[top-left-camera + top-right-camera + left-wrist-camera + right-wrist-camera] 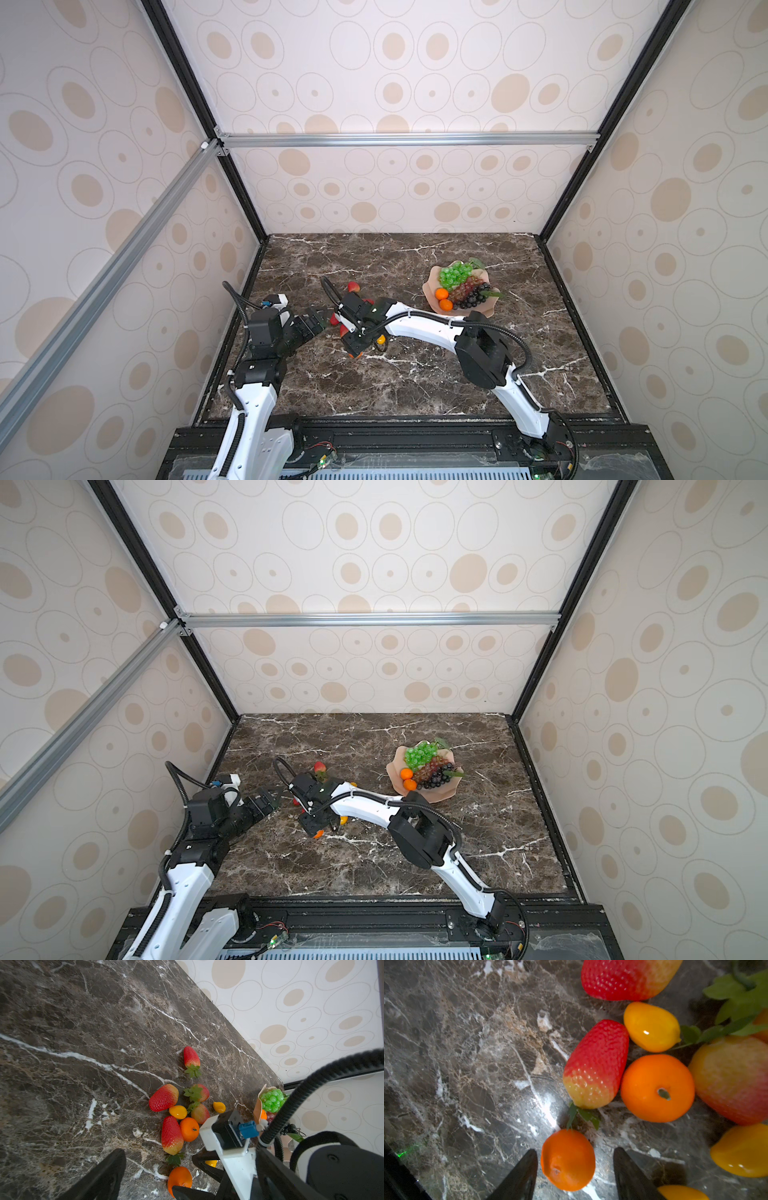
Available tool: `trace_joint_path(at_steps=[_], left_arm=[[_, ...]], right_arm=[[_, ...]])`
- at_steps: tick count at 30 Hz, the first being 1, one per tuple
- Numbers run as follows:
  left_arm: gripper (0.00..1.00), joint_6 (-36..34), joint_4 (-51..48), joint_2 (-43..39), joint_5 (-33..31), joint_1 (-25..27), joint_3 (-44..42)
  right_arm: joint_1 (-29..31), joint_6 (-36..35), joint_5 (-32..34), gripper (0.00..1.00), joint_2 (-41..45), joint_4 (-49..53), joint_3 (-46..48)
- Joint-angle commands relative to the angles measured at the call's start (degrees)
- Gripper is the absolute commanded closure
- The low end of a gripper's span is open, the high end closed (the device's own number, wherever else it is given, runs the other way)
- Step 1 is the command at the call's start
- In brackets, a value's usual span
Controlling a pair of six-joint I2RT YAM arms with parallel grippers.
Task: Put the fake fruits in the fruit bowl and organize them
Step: 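Move the right gripper back to the table fruit and lower onto an orange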
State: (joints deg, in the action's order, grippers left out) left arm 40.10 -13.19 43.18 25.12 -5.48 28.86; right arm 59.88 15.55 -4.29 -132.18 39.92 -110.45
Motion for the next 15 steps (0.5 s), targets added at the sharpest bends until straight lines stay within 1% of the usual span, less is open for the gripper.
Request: trace_joint_path(at_steps=[1, 10, 15], left_arm=[[0.02, 0.7, 2.0, -0.7, 0.8, -0.6, -0.3], [0.02, 0.8, 2.6, -0.2, 1.2, -0.6, -0.2], [0.02, 1.2, 3.0, -0.6, 1.2, -0.7, -0.6]], right_arm=[[0.9, -1.0, -0.1, 0.39, -1.7, 3.1, -2.1], [1.1, -1.7, -1.0, 0.41, -3.8, 4.5, -3.8], [1.1, -2.1, -1.2, 0.44, -4.6, 5.2, -4.7]])
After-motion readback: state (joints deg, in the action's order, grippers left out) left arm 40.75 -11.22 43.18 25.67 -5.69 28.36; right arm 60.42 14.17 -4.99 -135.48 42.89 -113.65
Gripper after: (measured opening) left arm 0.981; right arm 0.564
